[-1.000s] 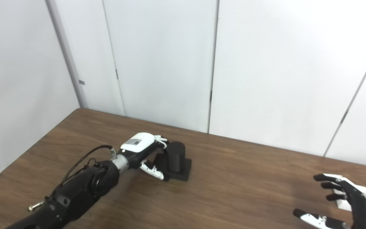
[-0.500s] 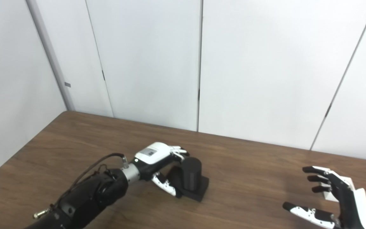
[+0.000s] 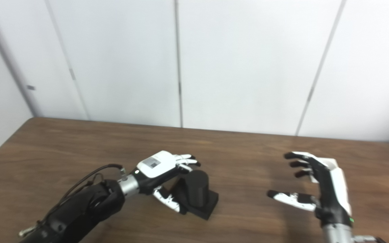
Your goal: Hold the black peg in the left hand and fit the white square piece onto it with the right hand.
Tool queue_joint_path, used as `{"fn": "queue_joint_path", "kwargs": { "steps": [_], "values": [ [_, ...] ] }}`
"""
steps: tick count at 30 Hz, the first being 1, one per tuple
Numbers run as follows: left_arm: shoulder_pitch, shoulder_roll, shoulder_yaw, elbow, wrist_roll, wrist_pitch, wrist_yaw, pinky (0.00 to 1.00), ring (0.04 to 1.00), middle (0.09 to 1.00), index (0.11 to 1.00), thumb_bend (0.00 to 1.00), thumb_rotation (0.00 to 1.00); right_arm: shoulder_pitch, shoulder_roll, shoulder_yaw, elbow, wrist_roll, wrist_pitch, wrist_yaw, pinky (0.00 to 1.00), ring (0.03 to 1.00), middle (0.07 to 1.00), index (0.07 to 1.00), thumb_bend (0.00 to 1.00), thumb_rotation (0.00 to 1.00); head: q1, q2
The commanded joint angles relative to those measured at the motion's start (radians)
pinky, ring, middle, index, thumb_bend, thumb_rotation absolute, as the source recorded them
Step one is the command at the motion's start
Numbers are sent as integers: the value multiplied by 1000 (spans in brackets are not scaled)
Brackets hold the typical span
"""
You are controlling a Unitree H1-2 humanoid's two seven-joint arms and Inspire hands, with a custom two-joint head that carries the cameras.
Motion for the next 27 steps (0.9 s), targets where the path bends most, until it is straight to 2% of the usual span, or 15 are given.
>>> {"fn": "queue_joint_path", "kwargs": {
  "steps": [1, 5, 11, 15, 18, 21, 27],
  "values": [
    [32, -6, -80, 16, 116, -45, -58, 846, 922, 888, 490, 522, 74, -36, 0, 2, -10, -17, -43, -26, 537, 664, 724, 643, 608, 0, -15, 1],
    [26, 2, -100, 18, 160, -43, -33, 828, 902, 867, 489, 522, 73, -34, 7, 5, -19, -26, -37, -27, 547, 671, 726, 649, 603, 0, -45, 3],
    [26, 23, -110, -6, 187, -28, -51, 829, 900, 859, 488, 523, 72, -29, 15, 6, -38, -40, -17, -24, 545, 668, 722, 653, 599, 0, -96, 2],
    [26, 33, -119, -14, 199, -26, -66, 826, 889, 868, 489, 522, 75, -35, 8, 3, -46, -52, -15, -19, 535, 659, 716, 648, 611, 0, -155, -13],
    [29, 39, -123, -12, 203, -33, -53, 819, 878, 860, 489, 522, 75, -51, -14, 1, -61, -65, 13, 6, 551, 669, 730, 662, 633, 11, -211, -33],
    [33, 48, -123, -12, 197, -43, -42, 810, 866, 850, 489, 522, 74, -84, -71, 1, -95, -86, 74, 77, 582, 687, 763, 706, 683, 40, -248, -45],
    [40, 62, -119, -24, 184, -39, -61, 817, 866, 852, 490, 523, 73, -146, -154, 3, -116, -91, 124, 155, 571, 681, 749, 729, 695, 90, -321, -72]
  ]
}}
